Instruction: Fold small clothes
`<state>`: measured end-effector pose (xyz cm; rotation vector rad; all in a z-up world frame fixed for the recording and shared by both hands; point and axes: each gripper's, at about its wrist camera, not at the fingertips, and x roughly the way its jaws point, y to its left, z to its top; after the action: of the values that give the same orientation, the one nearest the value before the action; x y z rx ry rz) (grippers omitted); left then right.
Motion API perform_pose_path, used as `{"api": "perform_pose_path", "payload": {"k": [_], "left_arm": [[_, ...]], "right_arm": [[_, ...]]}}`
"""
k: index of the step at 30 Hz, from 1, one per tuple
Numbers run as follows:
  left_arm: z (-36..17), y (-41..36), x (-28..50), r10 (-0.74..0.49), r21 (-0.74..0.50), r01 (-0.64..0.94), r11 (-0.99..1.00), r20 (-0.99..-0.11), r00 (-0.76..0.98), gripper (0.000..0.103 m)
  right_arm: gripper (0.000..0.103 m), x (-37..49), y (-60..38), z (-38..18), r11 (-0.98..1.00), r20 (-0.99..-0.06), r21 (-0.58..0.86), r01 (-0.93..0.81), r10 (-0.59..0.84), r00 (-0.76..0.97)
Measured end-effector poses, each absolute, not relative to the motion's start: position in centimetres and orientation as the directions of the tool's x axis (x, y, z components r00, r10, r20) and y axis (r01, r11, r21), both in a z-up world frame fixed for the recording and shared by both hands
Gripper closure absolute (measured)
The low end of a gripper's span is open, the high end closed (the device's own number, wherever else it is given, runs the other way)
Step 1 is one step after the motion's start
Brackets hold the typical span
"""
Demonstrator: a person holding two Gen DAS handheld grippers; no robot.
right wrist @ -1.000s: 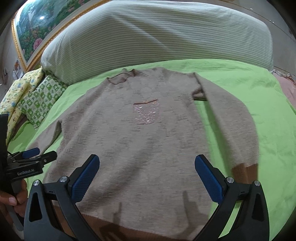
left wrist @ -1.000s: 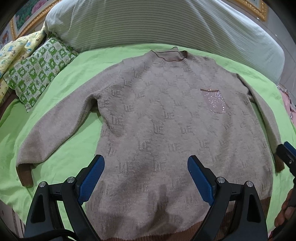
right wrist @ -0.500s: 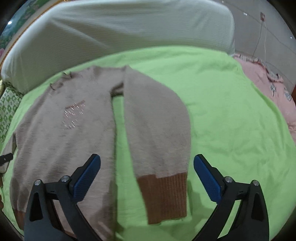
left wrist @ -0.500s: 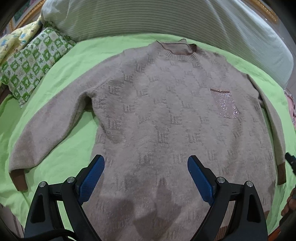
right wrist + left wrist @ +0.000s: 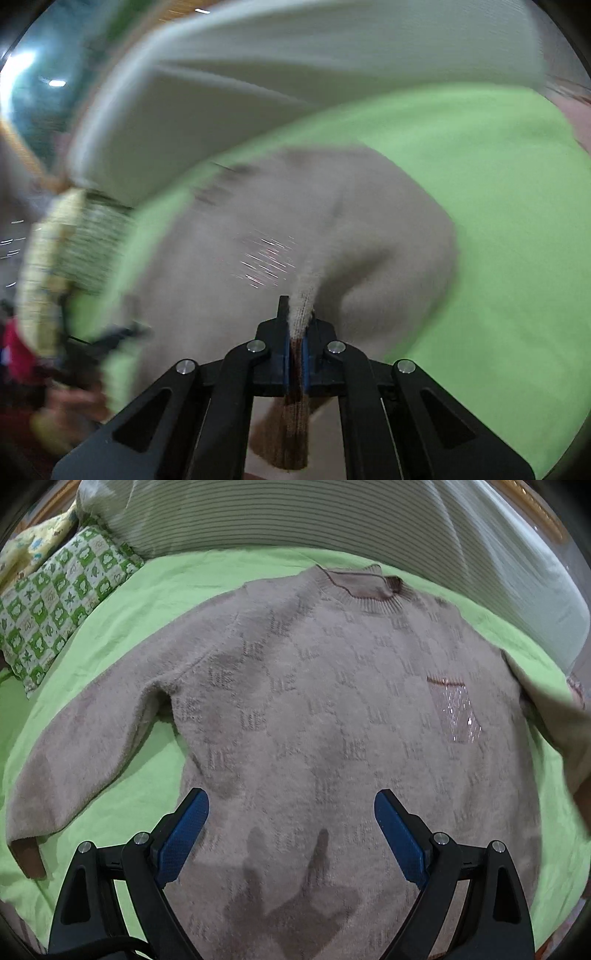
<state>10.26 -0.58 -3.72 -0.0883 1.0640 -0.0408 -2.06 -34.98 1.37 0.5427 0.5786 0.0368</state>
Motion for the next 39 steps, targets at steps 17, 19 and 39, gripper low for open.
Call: {"api": "perform_pose_path", "payload": {"k": [17, 19, 39], "left_arm": [[-7.2, 4.1, 19.1, -0.208, -0.334, -0.252, 0.908, -0.883, 0.420, 0.011], [-9.1, 4.6, 20.5, -0.259, -0.387, -0.320, 0.865, -0.890, 0.375, 0.011], [-0.5, 4.9, 22.7, -0.228, -0.461, -0.133, 0.877, -0.645, 0.729, 0.095]], "right_arm": [[0.025, 13.2, -29.1, 1.8, 0.779, -0.449, 0.626, -0.027, 0.388, 0.805], [0.025, 12.1, -32.0, -0.1, 0.783, -0.486, 0.619, 0.063, 0.319, 0.814], [0.025, 17.8, -44.7, -8.0, 0.830, -0.645, 0.444, 0.338, 0.034, 0.764]]}}
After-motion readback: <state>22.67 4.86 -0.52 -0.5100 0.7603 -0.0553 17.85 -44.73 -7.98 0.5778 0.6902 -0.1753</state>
